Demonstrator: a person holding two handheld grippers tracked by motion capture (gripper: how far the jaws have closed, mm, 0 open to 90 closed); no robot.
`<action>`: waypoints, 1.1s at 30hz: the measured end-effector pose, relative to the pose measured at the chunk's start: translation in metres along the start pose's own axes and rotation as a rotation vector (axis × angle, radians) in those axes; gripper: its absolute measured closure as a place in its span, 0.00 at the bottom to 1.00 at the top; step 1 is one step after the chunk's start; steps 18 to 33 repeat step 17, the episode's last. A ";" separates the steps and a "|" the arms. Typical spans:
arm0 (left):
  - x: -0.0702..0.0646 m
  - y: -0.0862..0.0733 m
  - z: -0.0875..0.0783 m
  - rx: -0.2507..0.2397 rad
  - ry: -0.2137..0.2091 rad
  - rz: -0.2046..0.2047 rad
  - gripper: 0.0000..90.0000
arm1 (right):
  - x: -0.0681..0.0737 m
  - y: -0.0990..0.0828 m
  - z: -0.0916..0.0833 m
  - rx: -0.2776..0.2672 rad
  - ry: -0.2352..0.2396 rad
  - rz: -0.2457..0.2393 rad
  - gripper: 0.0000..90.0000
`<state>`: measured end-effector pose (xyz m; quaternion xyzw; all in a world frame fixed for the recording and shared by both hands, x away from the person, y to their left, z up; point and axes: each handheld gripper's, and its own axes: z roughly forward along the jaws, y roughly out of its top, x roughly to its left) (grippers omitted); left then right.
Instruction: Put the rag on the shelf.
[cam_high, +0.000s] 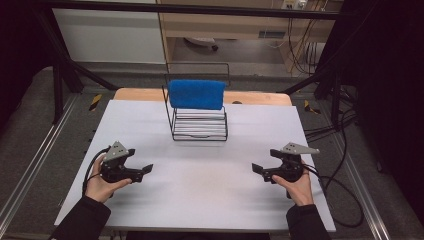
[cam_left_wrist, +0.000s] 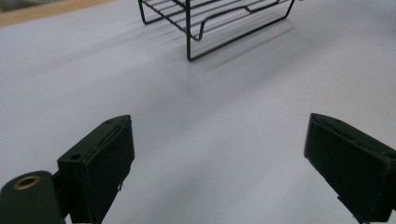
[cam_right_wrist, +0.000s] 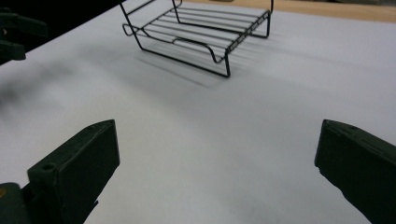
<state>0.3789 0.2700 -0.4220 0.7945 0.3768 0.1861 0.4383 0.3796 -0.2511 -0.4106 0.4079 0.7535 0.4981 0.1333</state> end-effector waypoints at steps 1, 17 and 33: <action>0.001 -0.004 0.000 0.007 0.000 0.004 0.10 | -0.002 -0.005 -0.002 0.009 0.004 -0.005 0.01; 0.002 -0.032 -0.003 0.041 -0.008 0.004 0.10 | -0.012 -0.040 -0.014 0.063 -0.013 0.010 0.01; 0.002 -0.032 -0.003 0.041 -0.008 0.004 0.10 | -0.012 -0.040 -0.014 0.063 -0.013 0.010 0.01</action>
